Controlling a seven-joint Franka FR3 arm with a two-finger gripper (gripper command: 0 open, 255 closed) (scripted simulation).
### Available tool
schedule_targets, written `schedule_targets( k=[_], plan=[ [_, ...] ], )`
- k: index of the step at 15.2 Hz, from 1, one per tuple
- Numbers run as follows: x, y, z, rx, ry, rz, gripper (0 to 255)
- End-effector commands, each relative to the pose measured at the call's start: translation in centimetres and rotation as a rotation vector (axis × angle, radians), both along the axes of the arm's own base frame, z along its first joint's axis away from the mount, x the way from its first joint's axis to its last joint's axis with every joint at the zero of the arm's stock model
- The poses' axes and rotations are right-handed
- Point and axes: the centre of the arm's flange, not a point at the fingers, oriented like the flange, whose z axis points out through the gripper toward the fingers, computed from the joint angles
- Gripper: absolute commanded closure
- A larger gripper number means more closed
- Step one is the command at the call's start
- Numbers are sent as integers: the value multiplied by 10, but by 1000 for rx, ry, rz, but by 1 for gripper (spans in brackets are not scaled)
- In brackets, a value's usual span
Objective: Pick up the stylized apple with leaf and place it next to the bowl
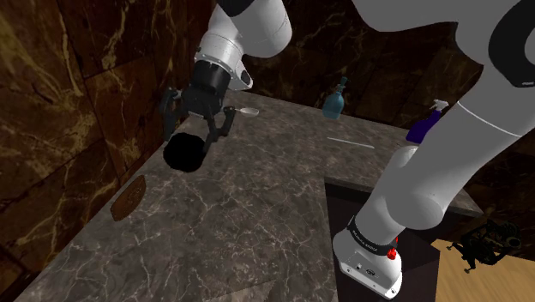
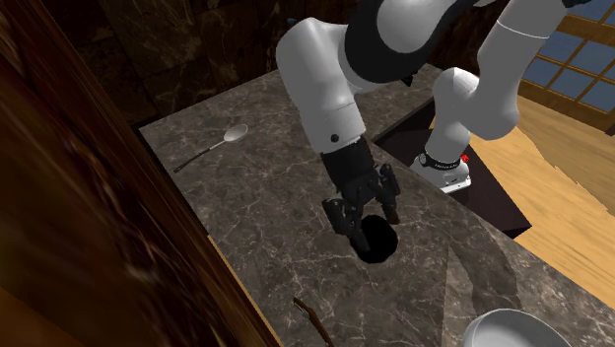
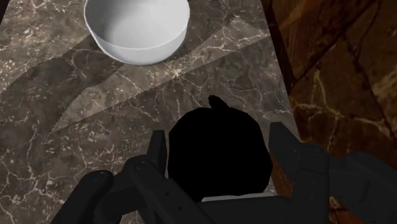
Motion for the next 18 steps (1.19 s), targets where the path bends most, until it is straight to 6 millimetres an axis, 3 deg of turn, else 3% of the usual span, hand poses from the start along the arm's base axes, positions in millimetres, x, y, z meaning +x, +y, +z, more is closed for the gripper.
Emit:
schedule_targets(
  k=[1,14,18],
  plan=[
    [-23,13,-2,0,0,-1,255],
    [-167,104,-1,0,0,-1,255],
    [-167,104,-22,0,0,-1,255]
  ],
)
